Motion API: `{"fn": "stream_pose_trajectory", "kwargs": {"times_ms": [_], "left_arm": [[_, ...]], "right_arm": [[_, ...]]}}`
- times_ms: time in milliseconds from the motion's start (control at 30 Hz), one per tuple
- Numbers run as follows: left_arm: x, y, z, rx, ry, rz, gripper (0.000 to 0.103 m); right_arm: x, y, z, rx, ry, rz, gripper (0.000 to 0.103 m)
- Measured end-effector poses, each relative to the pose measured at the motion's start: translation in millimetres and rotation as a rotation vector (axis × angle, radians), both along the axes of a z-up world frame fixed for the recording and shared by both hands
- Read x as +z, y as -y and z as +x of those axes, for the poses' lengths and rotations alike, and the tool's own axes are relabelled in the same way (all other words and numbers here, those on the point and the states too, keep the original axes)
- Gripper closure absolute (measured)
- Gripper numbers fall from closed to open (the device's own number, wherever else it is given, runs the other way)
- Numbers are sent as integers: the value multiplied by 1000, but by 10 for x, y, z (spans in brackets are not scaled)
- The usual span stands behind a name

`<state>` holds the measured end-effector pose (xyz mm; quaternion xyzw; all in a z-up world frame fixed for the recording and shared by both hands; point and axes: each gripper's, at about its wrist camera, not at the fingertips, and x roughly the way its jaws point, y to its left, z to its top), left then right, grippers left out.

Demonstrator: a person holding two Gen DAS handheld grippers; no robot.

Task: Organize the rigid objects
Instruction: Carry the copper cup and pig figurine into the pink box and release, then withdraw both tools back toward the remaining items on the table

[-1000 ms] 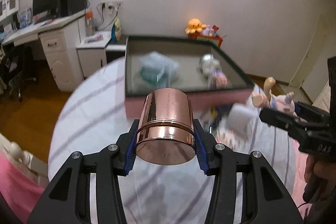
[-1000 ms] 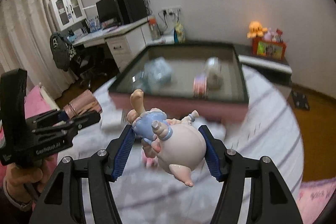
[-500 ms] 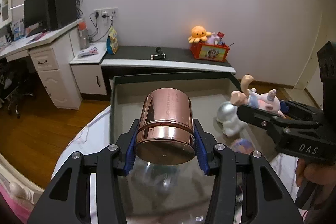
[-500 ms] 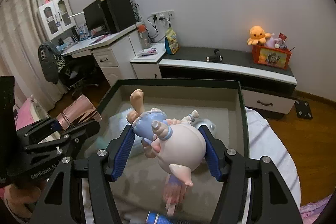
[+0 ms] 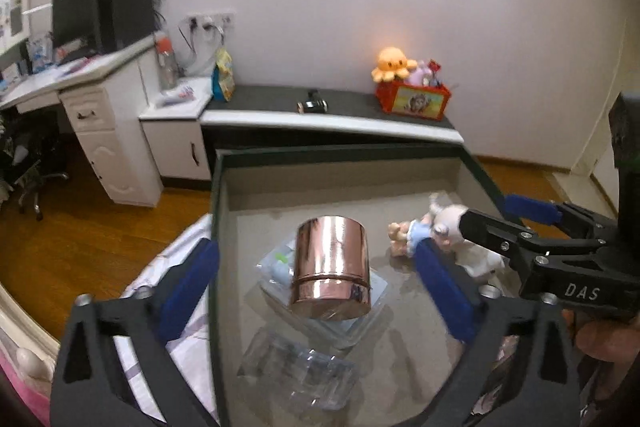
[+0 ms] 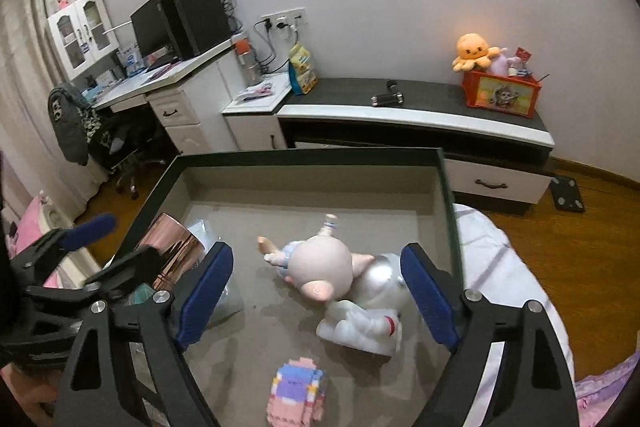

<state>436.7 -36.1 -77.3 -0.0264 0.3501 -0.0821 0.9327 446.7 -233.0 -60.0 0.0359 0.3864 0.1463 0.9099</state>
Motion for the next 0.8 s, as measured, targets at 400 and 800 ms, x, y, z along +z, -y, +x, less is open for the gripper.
{"fn": "stream_pose_trajectory", "kwargs": {"times_ms": [400, 800], "left_arm": [[313, -359, -841, 63, 86, -24, 0], [227, -507, -1647, 97, 66, -23, 0]], "right_arm": [[427, 283, -866, -51, 100, 93, 0], [417, 362, -1792, -76, 112, 120, 0]]}}
